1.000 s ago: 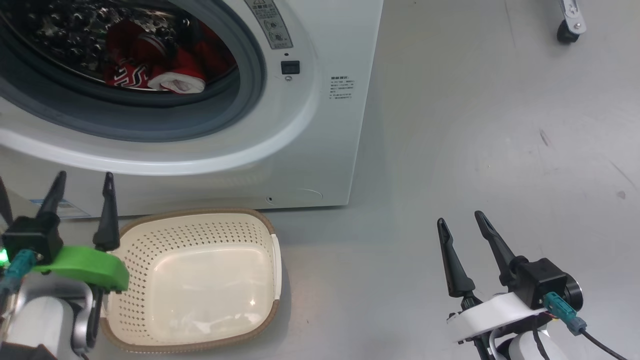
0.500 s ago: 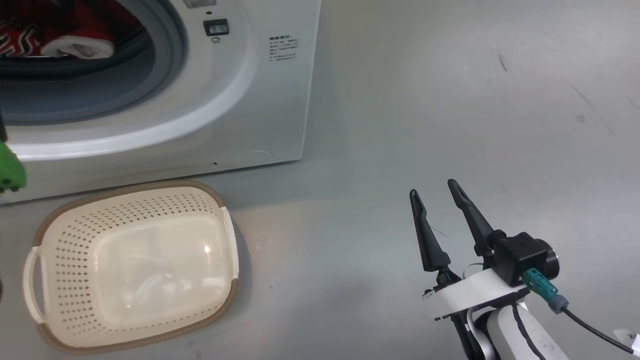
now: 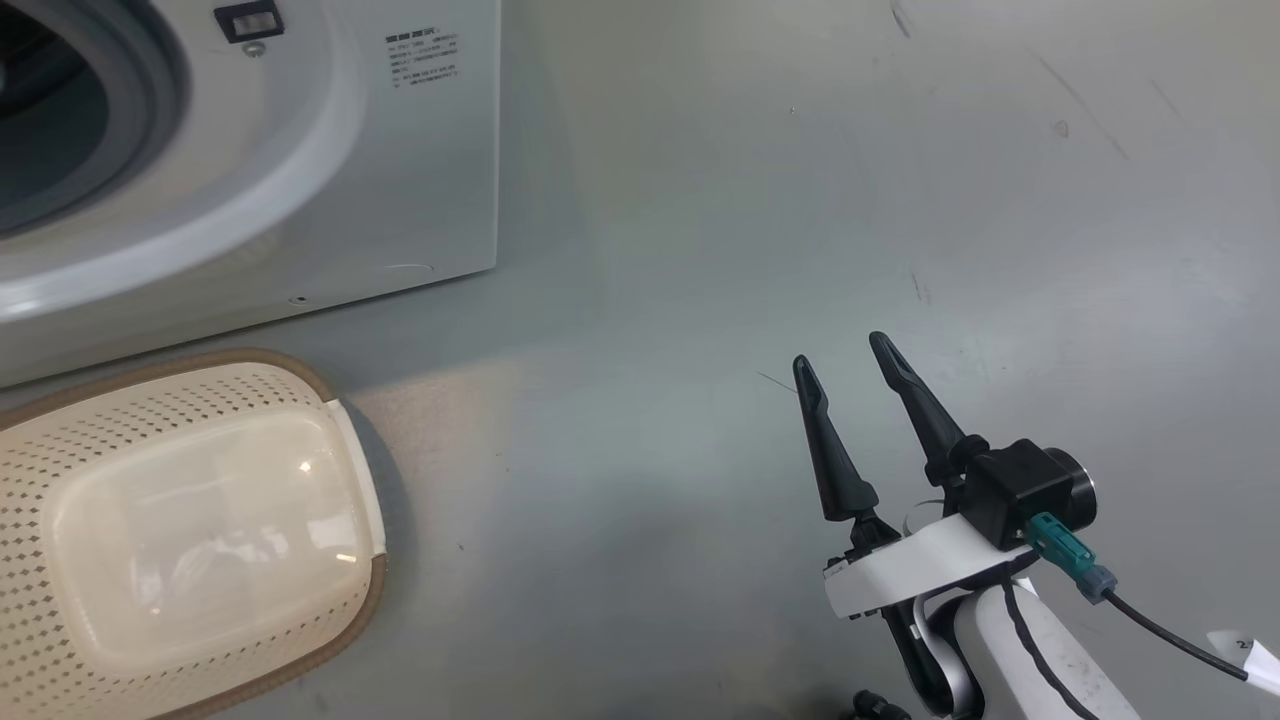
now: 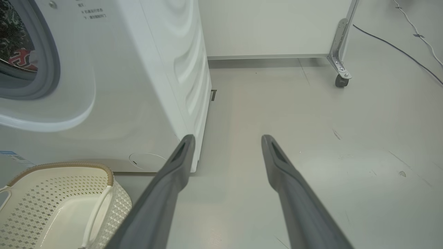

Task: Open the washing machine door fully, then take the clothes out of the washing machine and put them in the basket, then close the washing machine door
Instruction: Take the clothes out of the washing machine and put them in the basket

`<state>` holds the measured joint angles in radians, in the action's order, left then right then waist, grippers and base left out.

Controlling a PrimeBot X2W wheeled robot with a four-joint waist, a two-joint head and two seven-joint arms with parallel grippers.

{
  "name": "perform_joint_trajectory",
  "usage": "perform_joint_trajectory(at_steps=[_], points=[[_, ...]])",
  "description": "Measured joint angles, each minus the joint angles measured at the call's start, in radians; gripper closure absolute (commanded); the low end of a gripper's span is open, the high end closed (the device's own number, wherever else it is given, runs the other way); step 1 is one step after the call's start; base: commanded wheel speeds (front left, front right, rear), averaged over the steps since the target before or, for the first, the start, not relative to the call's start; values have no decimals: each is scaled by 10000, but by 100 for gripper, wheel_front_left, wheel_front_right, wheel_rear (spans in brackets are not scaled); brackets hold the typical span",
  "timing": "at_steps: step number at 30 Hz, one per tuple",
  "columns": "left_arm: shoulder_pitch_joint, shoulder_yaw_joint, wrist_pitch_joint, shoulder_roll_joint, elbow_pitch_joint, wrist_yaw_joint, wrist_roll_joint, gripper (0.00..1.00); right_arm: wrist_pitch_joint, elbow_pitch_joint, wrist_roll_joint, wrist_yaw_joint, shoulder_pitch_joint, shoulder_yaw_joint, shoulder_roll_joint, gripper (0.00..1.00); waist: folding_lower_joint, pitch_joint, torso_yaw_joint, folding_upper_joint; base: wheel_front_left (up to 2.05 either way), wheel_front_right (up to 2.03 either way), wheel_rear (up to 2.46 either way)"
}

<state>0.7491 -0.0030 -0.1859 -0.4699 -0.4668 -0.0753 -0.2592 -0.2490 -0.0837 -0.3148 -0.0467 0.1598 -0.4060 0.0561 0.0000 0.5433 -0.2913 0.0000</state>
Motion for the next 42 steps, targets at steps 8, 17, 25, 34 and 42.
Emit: perform_joint_trajectory(at_steps=[8, 17, 25, 34, 42], points=[[756, 102, -598, -454, -899, -79, 88, 0, -29, -88, -12, -25, 198, -194, -46, 0, 0, 428, -429, 0, 0, 0, 0], [1475, 548, -876, -786, -1733, -180, 84, 0, -29, -88, -31, -88, 355, -328, -77, 0, 0, 724, -749, 0, 0, 0, 0], [2044, 518, -945, -890, -2150, -209, 88, 0, -29, 2, -33, -176, 392, -320, -90, 0, 0, 964, -889, 0, 0, 0, 0], [2349, 428, -961, -892, -2754, -209, 148, 0, -31, 123, -104, -268, 505, -462, -96, 0, 0, 1092, -917, 0, 0, 0, 0], [2517, 433, -863, -857, -3160, -209, 144, 100, -31, 155, -104, -357, 590, -483, -98, 0, 0, 1119, -879, 0, 0, 0, 0]])
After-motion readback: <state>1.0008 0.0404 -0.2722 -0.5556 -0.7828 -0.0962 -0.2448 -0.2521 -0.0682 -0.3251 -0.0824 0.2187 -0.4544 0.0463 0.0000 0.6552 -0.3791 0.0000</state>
